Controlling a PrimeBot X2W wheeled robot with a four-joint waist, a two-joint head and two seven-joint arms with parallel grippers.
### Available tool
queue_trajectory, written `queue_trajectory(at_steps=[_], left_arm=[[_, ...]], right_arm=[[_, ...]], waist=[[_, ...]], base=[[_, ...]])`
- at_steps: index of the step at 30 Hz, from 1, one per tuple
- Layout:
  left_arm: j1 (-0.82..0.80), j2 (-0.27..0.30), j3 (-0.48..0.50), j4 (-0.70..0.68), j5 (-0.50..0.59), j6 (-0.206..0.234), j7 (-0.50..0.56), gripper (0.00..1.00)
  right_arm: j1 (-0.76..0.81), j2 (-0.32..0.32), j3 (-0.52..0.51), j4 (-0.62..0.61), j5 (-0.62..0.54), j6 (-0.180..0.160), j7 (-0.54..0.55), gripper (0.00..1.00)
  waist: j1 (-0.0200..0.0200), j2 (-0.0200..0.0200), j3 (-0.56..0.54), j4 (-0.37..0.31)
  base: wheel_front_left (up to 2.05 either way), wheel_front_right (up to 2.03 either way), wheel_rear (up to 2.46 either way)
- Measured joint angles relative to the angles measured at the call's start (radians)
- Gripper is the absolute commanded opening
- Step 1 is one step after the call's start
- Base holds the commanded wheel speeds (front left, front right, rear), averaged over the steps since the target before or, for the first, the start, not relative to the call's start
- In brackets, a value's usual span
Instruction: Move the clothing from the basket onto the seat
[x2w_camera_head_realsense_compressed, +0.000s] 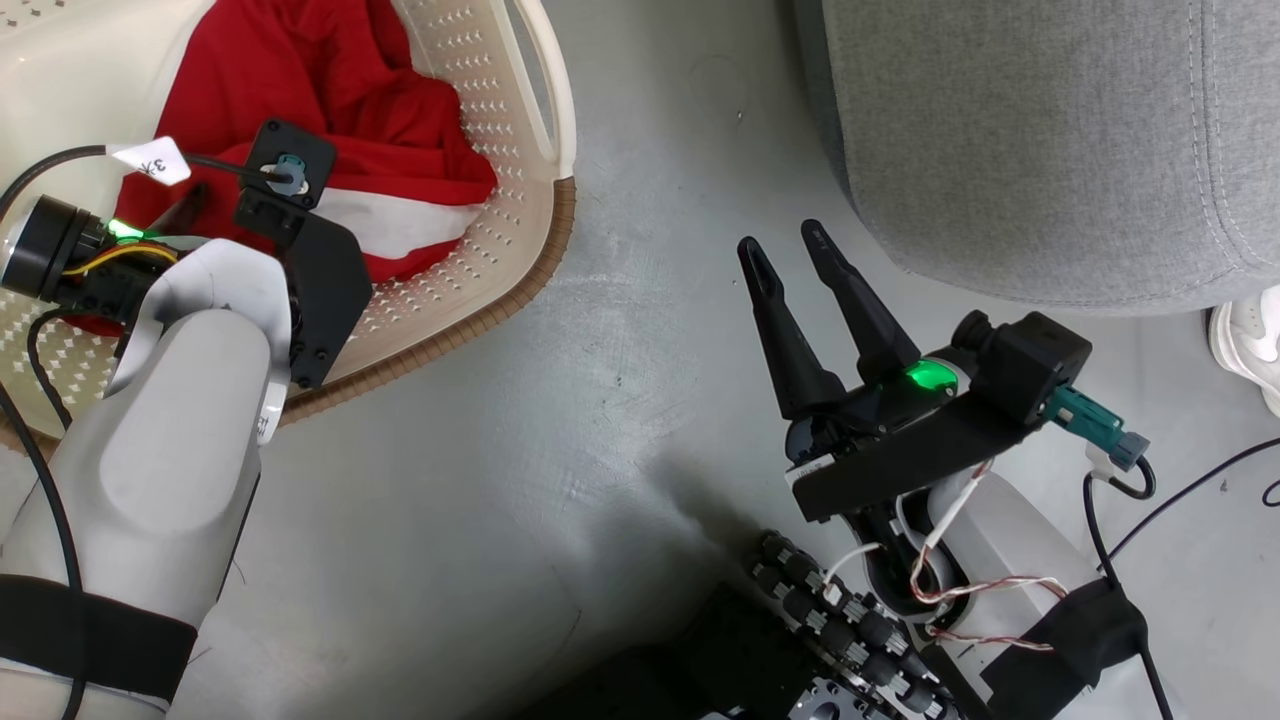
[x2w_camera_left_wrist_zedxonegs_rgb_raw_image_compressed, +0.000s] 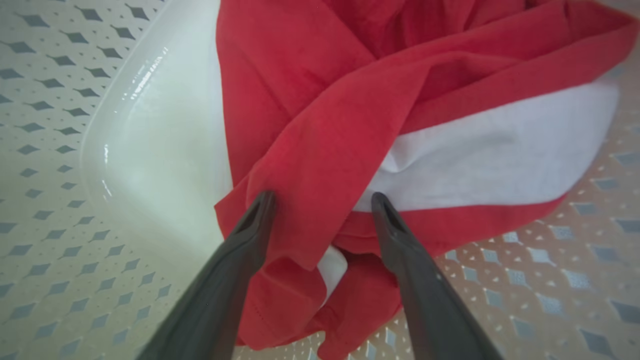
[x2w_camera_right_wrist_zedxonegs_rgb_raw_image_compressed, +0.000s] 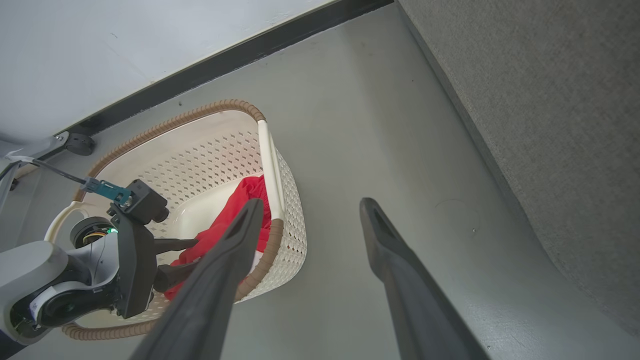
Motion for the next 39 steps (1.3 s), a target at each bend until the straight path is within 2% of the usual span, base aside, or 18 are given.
queue_trajectory(at_steps=[4, 5, 6, 7, 8, 9, 18, 23, 28, 39], left_arm=[[-0.004, -0.001, 0.000, 0.001, 0.000, 0.001, -0.014, 1.00], [-0.004, -0.002, 0.000, 0.001, 0.000, 0.001, -0.017, 0.97], [-0.004, -0.002, -0.001, 0.001, 0.000, 0.001, -0.018, 0.63], [-0.004, -0.002, -0.001, 0.001, 0.000, 0.001, -0.026, 0.44], [-0.004, -0.003, -0.002, 0.004, 0.000, 0.001, -0.034, 0.12], [-0.004, -0.003, -0.002, 0.004, 0.000, 0.001, -0.034, 0.00], [-0.004, -0.036, -0.008, 0.018, -0.008, 0.000, -0.075, 0.00], [-0.001, -0.063, 0.005, 0.022, -0.033, 0.001, -0.134, 0.00], [0.050, -0.123, 0.026, 0.021, -0.086, 0.015, -0.233, 0.00], [0.151, -0.202, 0.088, -0.014, -0.182, 0.019, -0.445, 0.00]], right_arm=[[-0.001, 0.000, 0.002, 0.002, 0.000, 0.001, 0.000, 1.00], [-0.002, 0.000, 0.003, 0.003, 0.001, 0.001, 0.000, 1.00], [-0.004, 0.000, 0.004, 0.003, 0.002, 0.001, 0.000, 1.00], [-0.007, 0.001, 0.005, 0.004, 0.005, 0.001, 0.000, 1.00], [-0.013, 0.001, 0.005, 0.006, 0.010, 0.001, 0.000, 1.00], [-0.013, 0.001, 0.005, 0.006, 0.010, 0.001, 0.000, 1.00], [-0.024, 0.001, -0.037, 0.031, 0.004, 0.009, 0.000, 1.00], [-0.024, 0.001, -0.062, 0.056, -0.019, 0.010, 0.000, 1.00], [-0.020, 0.001, -0.126, 0.104, -0.063, 0.018, 0.000, 1.00], [0.007, -0.032, -0.241, 0.135, -0.140, 0.022, 0.000, 1.00]], waist=[[0.0000, 0.0000, 0.003, -0.006], [0.0000, -0.0001, 0.003, -0.007], [0.0000, -0.0001, 0.003, -0.008], [0.0000, -0.0001, 0.002, -0.008], [0.0000, -0.0001, 0.001, -0.009], [0.0000, -0.0001, 0.001, -0.009], [0.0000, -0.0001, -0.033, 0.002], [0.0000, -0.0001, -0.057, 0.020], [0.0000, -0.0001, -0.107, 0.046], [-0.0001, -0.0002, -0.237, 0.129]], base=[[0.00, 0.00, 0.00], [0.00, 0.00, 0.00], [0.00, 0.00, 0.00], [0.00, 0.00, 0.00], [0.00, 0.00, 0.00], [0.00, 0.00, 0.00], [0.00, 0.00, 0.00], [0.00, 0.00, 0.00], [0.00, 0.00, 0.00], [0.00, 0.00, 0.00]])
